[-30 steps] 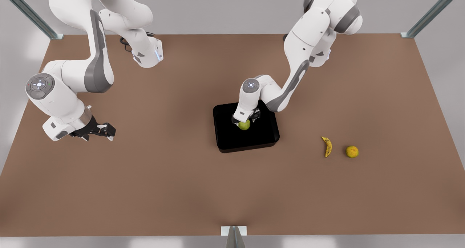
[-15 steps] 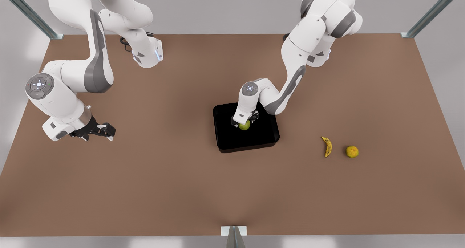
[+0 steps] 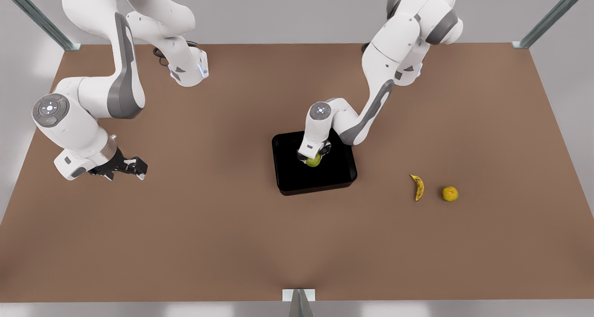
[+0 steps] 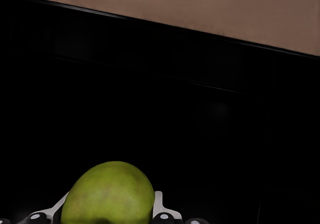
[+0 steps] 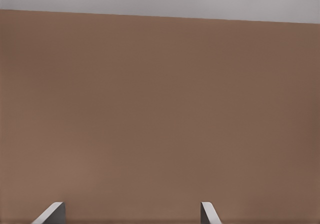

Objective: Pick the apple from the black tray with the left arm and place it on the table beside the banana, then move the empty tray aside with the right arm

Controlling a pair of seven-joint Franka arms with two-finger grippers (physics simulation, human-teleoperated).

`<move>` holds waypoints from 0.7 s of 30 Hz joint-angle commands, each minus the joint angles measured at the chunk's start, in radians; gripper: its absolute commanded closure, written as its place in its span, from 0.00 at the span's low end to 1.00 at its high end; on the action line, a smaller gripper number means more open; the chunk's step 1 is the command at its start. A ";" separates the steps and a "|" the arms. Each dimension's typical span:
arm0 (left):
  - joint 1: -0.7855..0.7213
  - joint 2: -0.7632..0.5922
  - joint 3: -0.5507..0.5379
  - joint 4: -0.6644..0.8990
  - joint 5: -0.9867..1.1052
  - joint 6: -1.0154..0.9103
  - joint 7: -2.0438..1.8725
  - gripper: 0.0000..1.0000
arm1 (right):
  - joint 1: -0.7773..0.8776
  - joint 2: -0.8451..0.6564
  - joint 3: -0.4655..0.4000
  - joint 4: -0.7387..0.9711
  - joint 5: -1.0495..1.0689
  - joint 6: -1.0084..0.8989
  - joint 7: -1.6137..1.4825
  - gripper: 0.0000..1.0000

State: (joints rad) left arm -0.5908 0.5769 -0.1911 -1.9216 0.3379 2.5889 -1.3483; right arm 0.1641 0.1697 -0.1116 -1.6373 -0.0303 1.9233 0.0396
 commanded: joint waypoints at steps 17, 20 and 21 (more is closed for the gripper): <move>0.485 -0.167 -0.002 -0.080 -0.227 -0.193 0.865 0.30 | 0.284 0.120 0.153 0.082 0.044 -0.032 0.264 0.00; 0.465 -0.098 -0.001 -0.022 -0.198 -0.179 0.825 0.29 | 0.376 0.168 0.155 0.071 0.050 0.049 0.545 0.00; 0.465 -0.098 -0.001 -0.014 -0.198 -0.179 0.825 0.28 | 0.382 0.169 0.155 0.067 0.053 0.080 0.585 0.00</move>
State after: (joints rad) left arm -0.1239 0.4701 -0.1921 -1.9468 0.1350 2.3469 -0.8989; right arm 0.5351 0.3379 0.0428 -1.5683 0.0240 1.9323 0.1965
